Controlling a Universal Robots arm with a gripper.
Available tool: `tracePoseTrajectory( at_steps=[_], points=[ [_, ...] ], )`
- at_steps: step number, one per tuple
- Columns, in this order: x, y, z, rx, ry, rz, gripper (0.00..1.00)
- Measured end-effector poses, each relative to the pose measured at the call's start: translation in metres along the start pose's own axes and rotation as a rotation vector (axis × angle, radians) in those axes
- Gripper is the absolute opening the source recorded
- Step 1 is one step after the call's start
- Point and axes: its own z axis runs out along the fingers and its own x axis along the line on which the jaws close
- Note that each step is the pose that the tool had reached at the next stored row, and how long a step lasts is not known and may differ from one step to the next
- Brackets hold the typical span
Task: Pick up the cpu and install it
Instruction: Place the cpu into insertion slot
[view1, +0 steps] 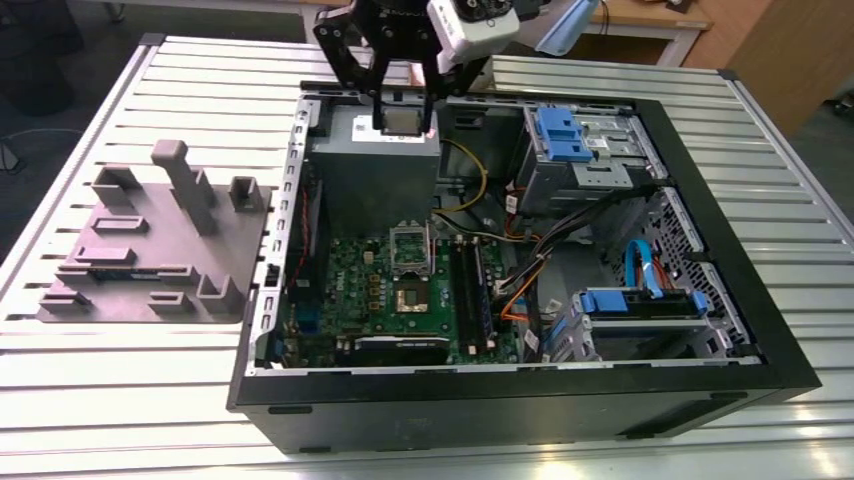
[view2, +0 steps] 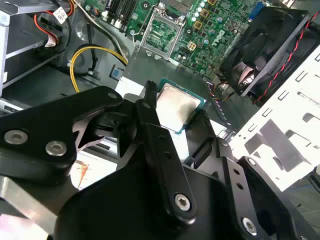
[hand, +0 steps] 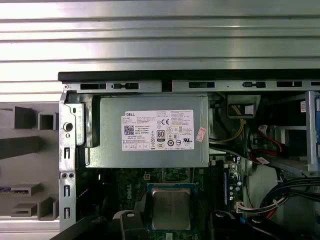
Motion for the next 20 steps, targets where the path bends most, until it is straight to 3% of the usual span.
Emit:
tracePoseTrajectory(
  at_steps=[20],
  points=[
    [-0.0078, 0.0002, 0.0000, 0.0000, 0.0000, 0.000, 0.47]
  ],
)
